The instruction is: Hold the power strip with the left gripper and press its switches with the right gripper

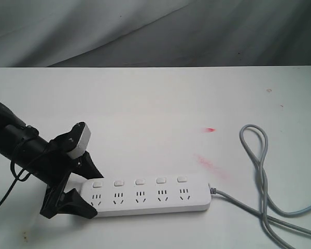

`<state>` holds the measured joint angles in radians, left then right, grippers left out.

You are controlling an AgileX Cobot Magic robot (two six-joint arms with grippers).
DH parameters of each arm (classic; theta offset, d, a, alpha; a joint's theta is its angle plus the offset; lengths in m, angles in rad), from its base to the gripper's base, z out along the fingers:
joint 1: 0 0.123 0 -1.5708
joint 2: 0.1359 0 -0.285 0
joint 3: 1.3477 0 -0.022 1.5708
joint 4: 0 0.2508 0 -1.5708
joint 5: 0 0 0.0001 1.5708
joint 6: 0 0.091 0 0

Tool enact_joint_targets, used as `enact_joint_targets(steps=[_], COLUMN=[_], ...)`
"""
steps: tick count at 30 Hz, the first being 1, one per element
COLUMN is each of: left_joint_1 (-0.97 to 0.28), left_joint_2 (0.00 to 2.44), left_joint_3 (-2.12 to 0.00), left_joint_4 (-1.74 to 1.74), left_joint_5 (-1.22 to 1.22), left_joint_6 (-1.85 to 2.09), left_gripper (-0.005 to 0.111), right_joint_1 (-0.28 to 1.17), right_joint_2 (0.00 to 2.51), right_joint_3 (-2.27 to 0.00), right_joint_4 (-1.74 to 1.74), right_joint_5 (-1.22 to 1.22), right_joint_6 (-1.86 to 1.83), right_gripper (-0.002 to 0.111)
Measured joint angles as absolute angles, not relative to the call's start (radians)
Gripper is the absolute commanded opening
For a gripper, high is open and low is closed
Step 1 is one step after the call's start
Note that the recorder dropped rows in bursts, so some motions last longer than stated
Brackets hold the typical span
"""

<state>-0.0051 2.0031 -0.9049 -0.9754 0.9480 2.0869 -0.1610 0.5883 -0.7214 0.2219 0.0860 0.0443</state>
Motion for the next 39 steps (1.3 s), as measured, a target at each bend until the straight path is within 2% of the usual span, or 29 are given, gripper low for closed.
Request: enact_joint_targets(steps=[3, 8, 10, 12, 15, 16, 18, 20, 25, 32, 39], left_joint_1=[-0.005, -0.005, -0.005, -0.005, -0.005, -0.005, -0.005, -0.005, -0.005, -0.005, -0.005], left_joint_2=[2.003, 2.003, 2.003, 2.003, 2.003, 2.003, 2.003, 2.003, 2.003, 2.003, 2.003], left_joint_3=[-0.905, -0.905, -0.905, -0.905, -0.905, -0.905, -0.905, -0.905, -0.905, -0.905, -0.905], left_joint_4=[-0.975, -0.975, -0.975, -0.975, -0.975, -0.975, -0.975, -0.975, -0.975, -0.975, -0.975], left_joint_5=[0.948, 0.948, 0.948, 0.948, 0.948, 0.948, 0.948, 0.948, 0.948, 0.948, 0.948], left_joint_6=[2.087, 2.087, 2.087, 2.087, 2.087, 2.087, 2.087, 2.087, 2.087, 2.087, 2.087], left_gripper=[0.000, 0.000, 0.000, 0.000, 0.000, 0.000, 0.000, 0.000, 0.000, 0.000, 0.000], right_joint_1=[-0.126, -0.070, -0.070, -0.049, 0.032, 0.074, 0.171, 0.277, 0.413, 0.515, 0.528], right_joint_2=[0.774, 1.247, 1.376, 1.462, 1.570, 1.597, 1.643, 1.689, 1.797, 1.940, 1.979], right_joint_3=[-0.947, -1.382, -1.467, -1.492, -1.496, -1.496, -1.496, -1.496, -1.496, -1.496, -1.496], right_joint_4=[0.234, 0.705, 0.864, 0.900, 0.845, 0.813, 0.784, 0.783, 0.783, 0.787, 0.850], right_joint_5=[0.291, 0.908, 1.109, 1.188, 1.204, 1.196, 1.125, 1.034, 0.955, 0.923, 0.948], right_joint_6=[-0.088, -0.773, -0.992, -1.131, -1.180, -1.182, -1.186, -1.186, -1.174, -1.133, -1.137], right_gripper=[0.000, 0.000, 0.000, 0.000, 0.001, 0.005, 0.019, 0.038, 0.059, 0.063, 0.060])
